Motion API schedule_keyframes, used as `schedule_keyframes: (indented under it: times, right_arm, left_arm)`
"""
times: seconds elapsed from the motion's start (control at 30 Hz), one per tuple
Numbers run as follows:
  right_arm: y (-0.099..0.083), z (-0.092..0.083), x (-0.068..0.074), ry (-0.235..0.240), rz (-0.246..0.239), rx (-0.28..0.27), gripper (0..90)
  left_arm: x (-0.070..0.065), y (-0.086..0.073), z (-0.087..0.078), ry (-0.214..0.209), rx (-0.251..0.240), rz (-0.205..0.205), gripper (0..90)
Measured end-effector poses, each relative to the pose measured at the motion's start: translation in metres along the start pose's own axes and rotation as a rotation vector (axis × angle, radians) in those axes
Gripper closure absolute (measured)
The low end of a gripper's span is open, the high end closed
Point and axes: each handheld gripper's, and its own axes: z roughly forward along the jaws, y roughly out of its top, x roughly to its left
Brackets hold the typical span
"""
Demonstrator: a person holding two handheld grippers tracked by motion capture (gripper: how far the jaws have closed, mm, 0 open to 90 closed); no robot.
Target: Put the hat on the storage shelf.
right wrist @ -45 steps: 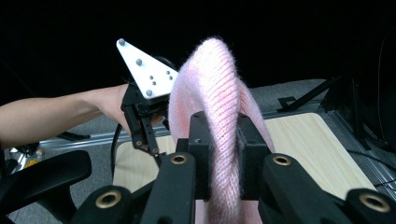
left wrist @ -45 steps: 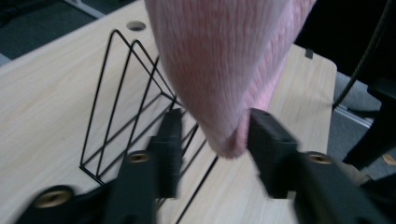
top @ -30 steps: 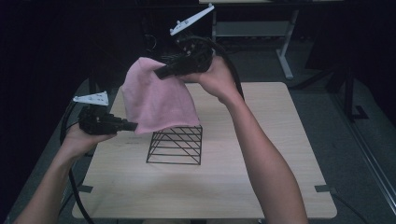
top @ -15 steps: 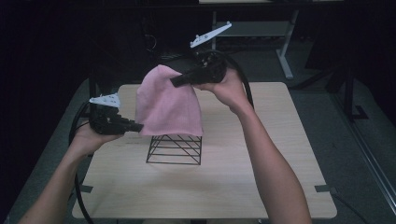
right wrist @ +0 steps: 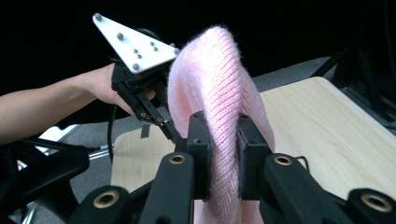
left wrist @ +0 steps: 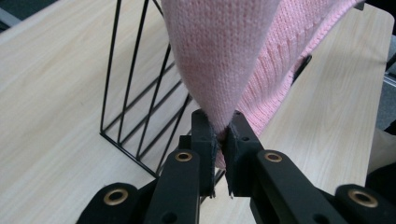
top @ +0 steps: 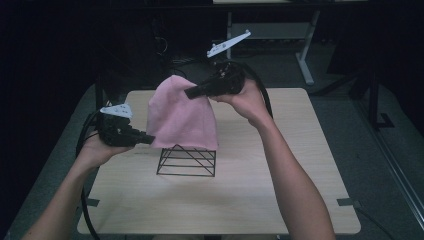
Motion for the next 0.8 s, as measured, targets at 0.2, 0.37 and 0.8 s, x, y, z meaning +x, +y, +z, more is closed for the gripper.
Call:
schedule_keyframes:
  times: [0.2, 0.37, 0.8]
  right_arm:
    - [-0.002, 0.01, 0.002, 0.036, -0.009, 0.026, 77.3]
    - [-0.009, 0.014, 0.002, 0.044, -0.014, 0.038, 76.3]
    - [-0.032, 0.019, 0.001, 0.05, 0.009, 0.081, 75.0]
  left_arm:
    - [0.001, -0.011, 0.004, 0.001, 0.004, -0.025, 83.6]
    - [-0.001, -0.016, 0.007, -0.01, 0.006, -0.023, 83.6]
    - [-0.002, -0.025, 0.019, 0.002, 0.053, -0.015, 83.6]
